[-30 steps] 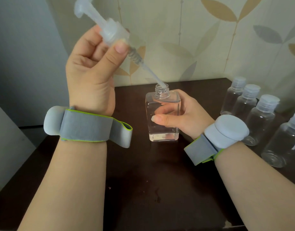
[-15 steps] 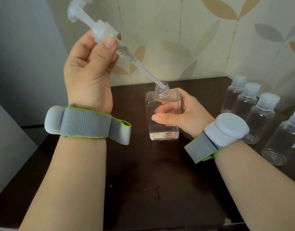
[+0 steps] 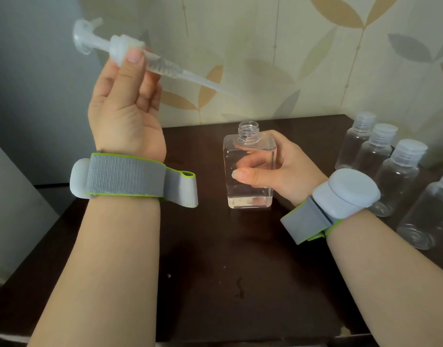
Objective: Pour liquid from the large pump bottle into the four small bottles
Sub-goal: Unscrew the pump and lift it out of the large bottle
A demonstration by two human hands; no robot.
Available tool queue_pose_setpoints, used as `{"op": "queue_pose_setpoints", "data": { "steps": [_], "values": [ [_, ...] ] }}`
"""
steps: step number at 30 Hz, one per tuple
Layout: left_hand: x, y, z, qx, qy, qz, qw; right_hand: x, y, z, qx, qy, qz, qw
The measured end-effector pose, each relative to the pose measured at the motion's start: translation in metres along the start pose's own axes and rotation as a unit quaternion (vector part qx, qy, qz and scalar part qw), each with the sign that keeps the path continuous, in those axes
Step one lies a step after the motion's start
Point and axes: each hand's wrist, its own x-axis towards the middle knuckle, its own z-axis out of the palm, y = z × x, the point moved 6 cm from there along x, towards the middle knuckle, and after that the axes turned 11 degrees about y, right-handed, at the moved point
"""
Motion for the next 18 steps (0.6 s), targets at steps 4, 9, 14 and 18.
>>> {"op": "queue_pose_setpoints", "data": {
  "steps": [4,9,14,18],
  "values": [
    [0.011,-0.014,-0.013,0.049,0.072,-0.034,0.996,0.000,-0.001,0.000,0.009,-0.003,-0.003,1.000],
    [0.016,-0.050,-0.025,0.188,0.071,-0.124,0.972,-0.001,-0.002,0.001,0.022,-0.006,0.001,1.000],
    [0.015,-0.078,-0.034,0.239,0.062,-0.178,0.952,-0.002,-0.003,0.000,0.030,-0.006,0.000,1.000],
    [0.011,-0.094,-0.032,0.274,0.017,-0.209,0.938,-0.001,-0.001,0.001,0.029,-0.002,0.003,1.000]
  ]
}}
